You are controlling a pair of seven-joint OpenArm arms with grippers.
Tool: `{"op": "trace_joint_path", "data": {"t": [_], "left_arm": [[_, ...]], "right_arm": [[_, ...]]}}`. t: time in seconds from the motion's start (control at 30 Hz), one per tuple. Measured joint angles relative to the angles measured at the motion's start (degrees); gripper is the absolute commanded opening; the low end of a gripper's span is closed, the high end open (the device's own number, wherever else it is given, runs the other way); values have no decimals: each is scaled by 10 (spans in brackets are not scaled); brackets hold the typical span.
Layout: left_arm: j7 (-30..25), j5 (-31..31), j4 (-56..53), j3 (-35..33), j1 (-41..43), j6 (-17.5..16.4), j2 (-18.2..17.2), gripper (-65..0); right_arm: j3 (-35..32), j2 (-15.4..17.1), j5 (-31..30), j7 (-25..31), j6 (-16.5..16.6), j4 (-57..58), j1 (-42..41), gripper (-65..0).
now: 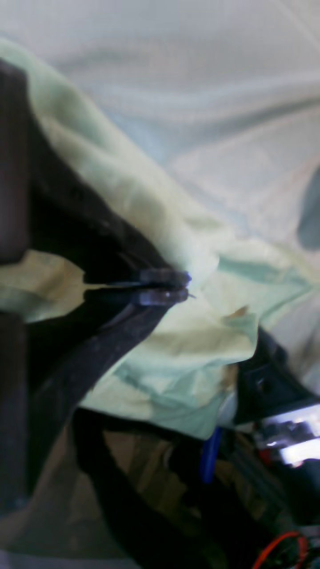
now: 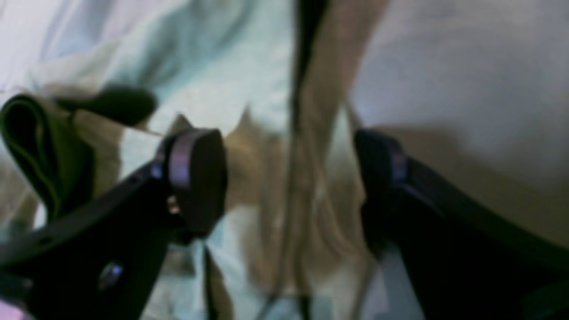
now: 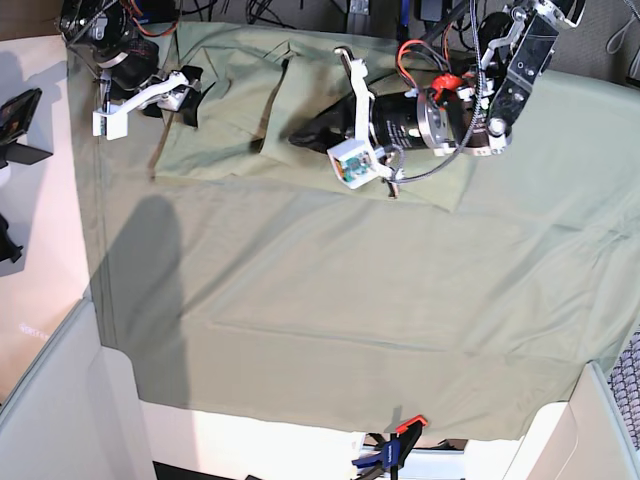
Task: Fold the T-shirt properly
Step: 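Release the fabric and lift both grippers away from the shirt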
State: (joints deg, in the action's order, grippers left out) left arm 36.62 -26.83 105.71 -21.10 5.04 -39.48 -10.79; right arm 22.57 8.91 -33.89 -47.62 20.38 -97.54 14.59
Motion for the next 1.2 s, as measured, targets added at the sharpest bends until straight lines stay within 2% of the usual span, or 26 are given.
{"op": "trace_joint_path", "data": {"t": [0.13, 0.37, 0.4, 0.43, 0.53, 0.57, 0.77, 0.9, 1.07, 1.2], "left_arm": [[7, -24, 5, 29, 0, 0, -9, -650], [10, -25, 5, 66, 0, 0, -65, -650], [10, -28, 5, 71, 0, 0, -73, -650], [9, -31, 5, 76, 0, 0, -80, -650], [9, -52, 5, 94, 1, 0, -97, -650], [9, -64, 5, 104, 4, 0, -99, -650], [12, -108, 5, 180, 28, 0, -99, -650], [21, -114, 5, 230, 43, 0, -99, -650], [26, -126, 5, 262, 74, 0, -105, -650], [26, -127, 5, 262, 96, 0, -110, -650]], "right_arm": [[-26, -11, -4, 0, 4, 0, 0, -203], [-39, -15, -6, 0, 7, -1, 0, -213], [-39, -15, -6, 1, 7, -1, 0, -249], [-39, -15, -6, 0, 7, -1, 0, -314], [-39, -15, 16, 8, 7, 1, 1, -594], [-41, -17, 25, 14, 7, 2, 2, -650], [-41, -16, 75, 42, 11, 2, 2, -650], [-29, 4, 98, 46, 19, 2, 0, -650], [42, 68, 110, 40, 12, 5, -7, -650], [72, 111, 64, 30, 9, 5, -7, -650]]}}
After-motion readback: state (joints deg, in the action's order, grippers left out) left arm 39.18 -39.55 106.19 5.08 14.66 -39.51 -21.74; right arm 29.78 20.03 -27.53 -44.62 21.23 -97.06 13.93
